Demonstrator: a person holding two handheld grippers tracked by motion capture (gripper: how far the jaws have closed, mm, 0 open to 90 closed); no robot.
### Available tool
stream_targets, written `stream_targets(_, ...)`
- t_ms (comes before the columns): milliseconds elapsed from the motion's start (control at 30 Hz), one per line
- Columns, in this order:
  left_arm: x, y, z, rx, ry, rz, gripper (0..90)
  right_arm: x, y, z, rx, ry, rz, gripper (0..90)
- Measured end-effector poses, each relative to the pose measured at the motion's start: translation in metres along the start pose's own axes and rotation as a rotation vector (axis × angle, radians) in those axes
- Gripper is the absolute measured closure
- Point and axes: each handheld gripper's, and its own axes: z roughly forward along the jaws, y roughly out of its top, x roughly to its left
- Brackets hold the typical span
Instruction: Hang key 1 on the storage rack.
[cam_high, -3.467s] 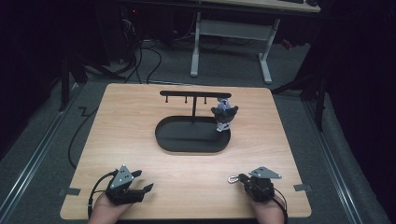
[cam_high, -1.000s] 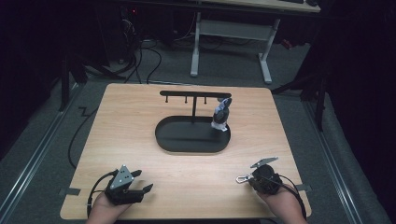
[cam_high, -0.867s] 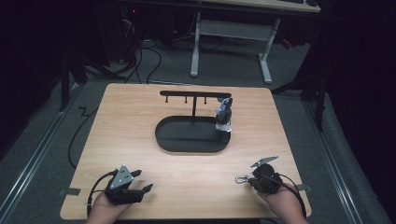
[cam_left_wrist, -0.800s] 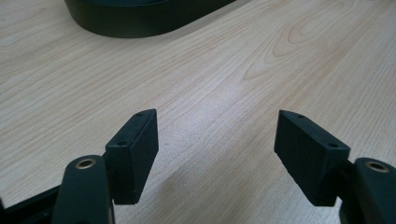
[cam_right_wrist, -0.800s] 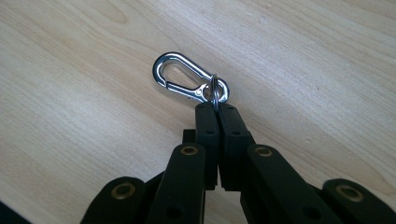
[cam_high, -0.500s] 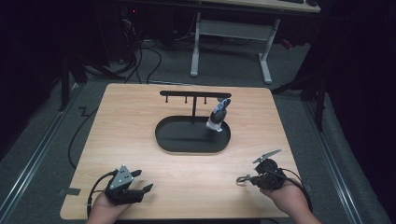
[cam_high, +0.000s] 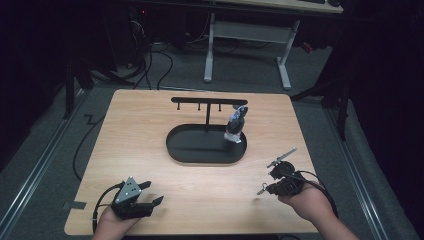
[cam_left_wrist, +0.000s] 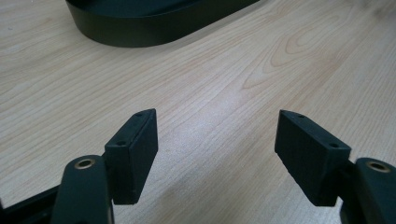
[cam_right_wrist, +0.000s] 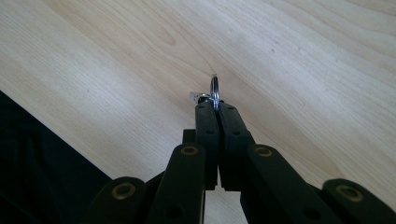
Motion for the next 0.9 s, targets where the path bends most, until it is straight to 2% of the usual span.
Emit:
stream_targets(67, 0.0, 0.0, 0.0, 0.002, -0.002, 0.002, 30.6, 0.0, 0.003, -0.001, -0.002, 0.001, -0.017, 89.1)
stream_targets(300, -0.001, -0.001, -0.001, -0.004, -0.005, -0.001, 30.6, 0.005, 0.018, -0.004, 0.012, 0.006, -0.03, 89.1)
stream_targets(433, -0.001, -0.002, -0.003, -0.008, -0.006, -0.007, 30.6, 0.007, 0.028, -0.005, 0.019, 0.023, -0.046, 89.0)
stream_targets(500, -0.001, -0.002, -0.003, -0.013, -0.003, -0.007, 30.6, 0.01, 0.034, -0.007, 0.015, 0.017, -0.039, 89.0)
stream_targets(567, 0.0, -0.002, -0.003, -0.012, -0.004, -0.007, 30.6, 0.009, 0.039, -0.008, 0.0, 0.015, -0.06, 89.1)
stream_targets(733, 0.0, -0.001, -0.005, -0.02, 0.001, -0.008, 30.6, 0.013, 0.052, -0.006, -0.012, 0.016, -0.054, 89.0)
stream_targets(767, 0.0, -0.001, -0.005, -0.02, 0.0, -0.009, 30.6, 0.014, 0.054, -0.006, -0.01, 0.014, -0.04, 89.1)
stream_targets(800, 0.0, -0.001, -0.005, -0.021, 0.001, -0.008, 30.6, 0.014, 0.057, -0.004, -0.017, 0.016, -0.063, 89.1)
stream_targets(900, 0.001, 0.0, -0.005, -0.024, 0.0, -0.011, 30.6, 0.015, 0.065, -0.004, -0.022, 0.018, -0.069, 89.1)
